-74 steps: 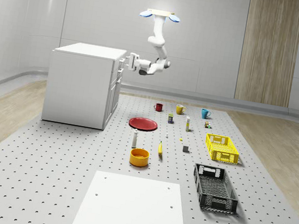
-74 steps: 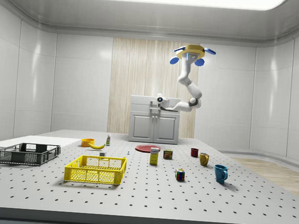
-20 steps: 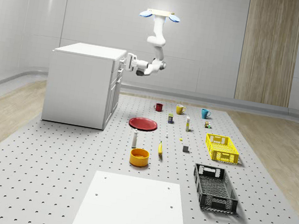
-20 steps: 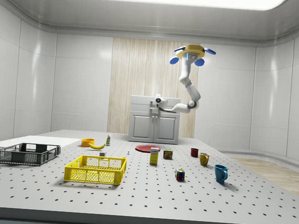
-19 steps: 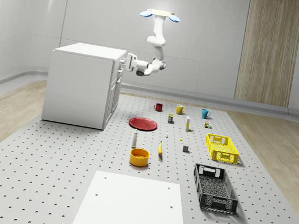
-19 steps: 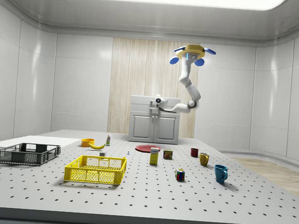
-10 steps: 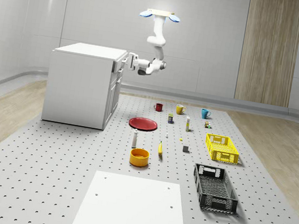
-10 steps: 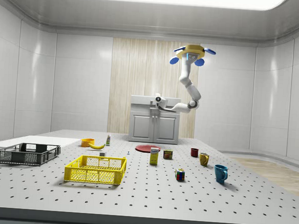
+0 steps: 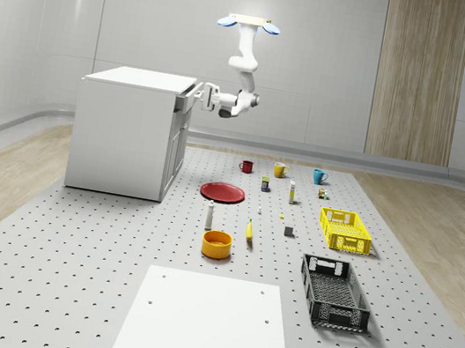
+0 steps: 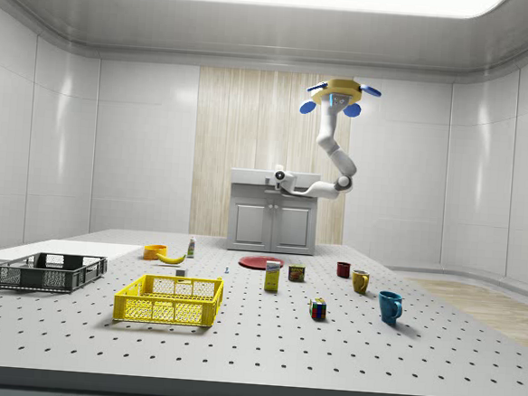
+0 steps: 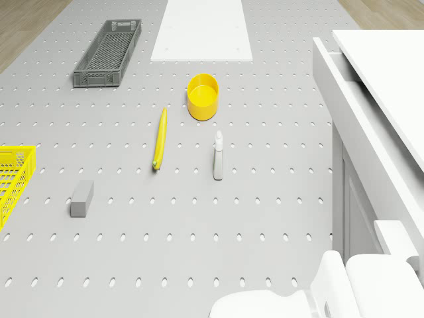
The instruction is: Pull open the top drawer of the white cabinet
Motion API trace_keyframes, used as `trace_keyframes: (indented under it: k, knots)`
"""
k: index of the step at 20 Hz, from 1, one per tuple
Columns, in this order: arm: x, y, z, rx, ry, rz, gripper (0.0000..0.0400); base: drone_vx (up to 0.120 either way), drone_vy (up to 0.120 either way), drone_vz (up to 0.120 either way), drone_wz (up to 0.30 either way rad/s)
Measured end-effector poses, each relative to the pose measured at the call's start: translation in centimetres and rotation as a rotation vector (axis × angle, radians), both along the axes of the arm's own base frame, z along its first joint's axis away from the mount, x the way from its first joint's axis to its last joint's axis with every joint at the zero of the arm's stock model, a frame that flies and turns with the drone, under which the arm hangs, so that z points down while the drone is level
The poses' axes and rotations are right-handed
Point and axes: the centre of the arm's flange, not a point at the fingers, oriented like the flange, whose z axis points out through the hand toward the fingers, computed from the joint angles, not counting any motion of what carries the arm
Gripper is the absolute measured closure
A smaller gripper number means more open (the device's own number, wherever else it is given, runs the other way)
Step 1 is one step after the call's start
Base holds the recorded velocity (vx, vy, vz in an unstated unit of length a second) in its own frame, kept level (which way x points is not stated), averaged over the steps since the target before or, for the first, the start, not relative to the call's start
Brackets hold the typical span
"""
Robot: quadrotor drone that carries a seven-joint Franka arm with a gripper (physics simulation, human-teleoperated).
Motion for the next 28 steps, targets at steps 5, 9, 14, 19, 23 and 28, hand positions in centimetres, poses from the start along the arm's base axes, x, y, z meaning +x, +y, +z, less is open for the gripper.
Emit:
trace_keyframes:
  k: [5,9,14,19,23,28]
  knots:
    - [0.2,-2.1,-0.6,0.004,-0.024,0.0,0.0237,0.0,0.0,0.0,0.0]
    - [0.2,-4.0,-0.5,0.009,-0.002,-0.001,0.026,0.0,0.0,0.0,0.0]
    - [0.2,-6.8,-0.5,0.001,-0.013,-0.001,0.0244,0.0,0.0,0.0,0.0]
    - [0.2,-9.4,-0.8,0.012,-0.02,-0.001,0.0278,0.0,0.0,0.0,0.0]
    - [0.2,-11.4,-0.6,0.014,-0.009,-0.001,0.0189,0.0,0.03,0.0,0.0]
    - [0.2,-12.6,-0.5,0.017,-0.007,-0.002,0.0122,0.0,0.12,0.0,0.0]
